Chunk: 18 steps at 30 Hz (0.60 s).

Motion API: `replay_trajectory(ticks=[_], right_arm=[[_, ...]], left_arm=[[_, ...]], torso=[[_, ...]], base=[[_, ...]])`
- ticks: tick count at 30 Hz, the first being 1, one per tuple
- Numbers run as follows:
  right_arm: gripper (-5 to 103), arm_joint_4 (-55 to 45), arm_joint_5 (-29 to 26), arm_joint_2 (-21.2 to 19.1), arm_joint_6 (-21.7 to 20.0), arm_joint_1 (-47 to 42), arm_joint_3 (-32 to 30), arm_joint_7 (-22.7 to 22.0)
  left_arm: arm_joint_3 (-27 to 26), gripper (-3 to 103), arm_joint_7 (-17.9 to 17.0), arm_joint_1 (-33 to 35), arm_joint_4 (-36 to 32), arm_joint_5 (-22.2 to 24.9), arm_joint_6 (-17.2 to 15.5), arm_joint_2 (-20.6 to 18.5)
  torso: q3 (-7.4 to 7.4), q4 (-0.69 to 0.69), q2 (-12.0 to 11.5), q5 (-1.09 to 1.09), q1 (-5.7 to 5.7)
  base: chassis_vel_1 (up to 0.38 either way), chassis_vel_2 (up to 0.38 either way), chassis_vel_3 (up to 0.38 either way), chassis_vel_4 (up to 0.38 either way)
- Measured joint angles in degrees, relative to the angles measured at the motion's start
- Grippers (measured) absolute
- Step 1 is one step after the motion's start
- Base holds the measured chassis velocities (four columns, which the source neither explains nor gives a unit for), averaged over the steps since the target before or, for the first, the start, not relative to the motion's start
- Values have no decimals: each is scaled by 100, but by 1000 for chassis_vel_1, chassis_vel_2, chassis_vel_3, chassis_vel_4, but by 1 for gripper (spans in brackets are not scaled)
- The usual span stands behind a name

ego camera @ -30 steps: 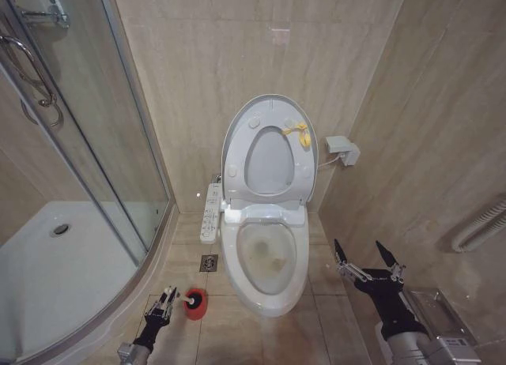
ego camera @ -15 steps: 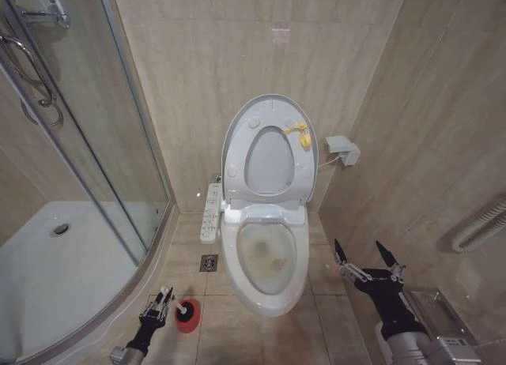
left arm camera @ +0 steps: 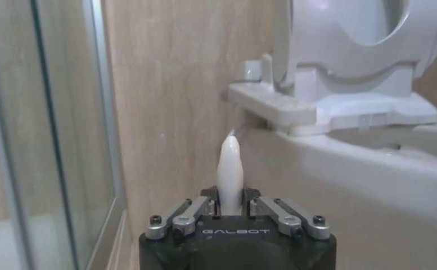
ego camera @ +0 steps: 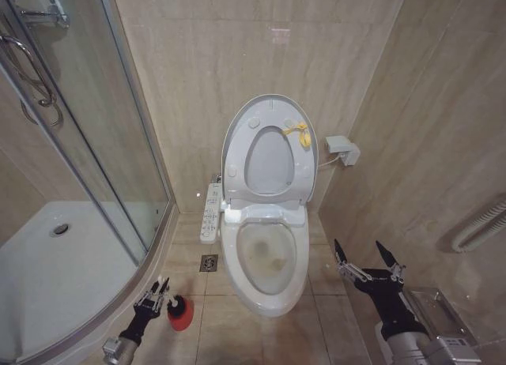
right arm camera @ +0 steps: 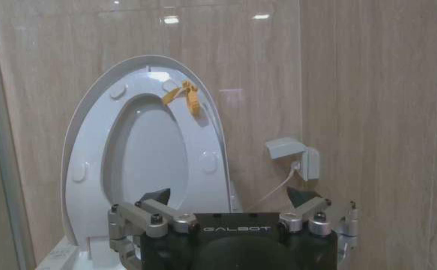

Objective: Open the toilet lid, clean the toilet bowl with a toilet brush, close the toilet lid, and flush.

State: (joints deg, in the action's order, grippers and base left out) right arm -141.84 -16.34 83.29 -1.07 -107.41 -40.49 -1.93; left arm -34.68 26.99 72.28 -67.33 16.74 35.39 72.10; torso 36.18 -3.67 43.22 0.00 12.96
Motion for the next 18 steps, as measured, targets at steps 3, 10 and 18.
replay_trajectory(ticks=[3,10,18], right_arm=[[100,0,0,0,0,0,0,-1],[100,0,0,0,0,0,0,0],[100,0,0,0,0,0,0,0]], left_arm=[[29,20,6,83,-403,-12,-37,-29],[34,20,-29,406,-1563,372,-238,-115],[-227,20,-83,1181,-3098,887,-508,-163]], torso=[[0,0,0,0,0],[0,-2,0,1,0],[0,0,0,0,-1]], base=[[0,0,0,0],[0,0,0,0],[0,0,0,0]])
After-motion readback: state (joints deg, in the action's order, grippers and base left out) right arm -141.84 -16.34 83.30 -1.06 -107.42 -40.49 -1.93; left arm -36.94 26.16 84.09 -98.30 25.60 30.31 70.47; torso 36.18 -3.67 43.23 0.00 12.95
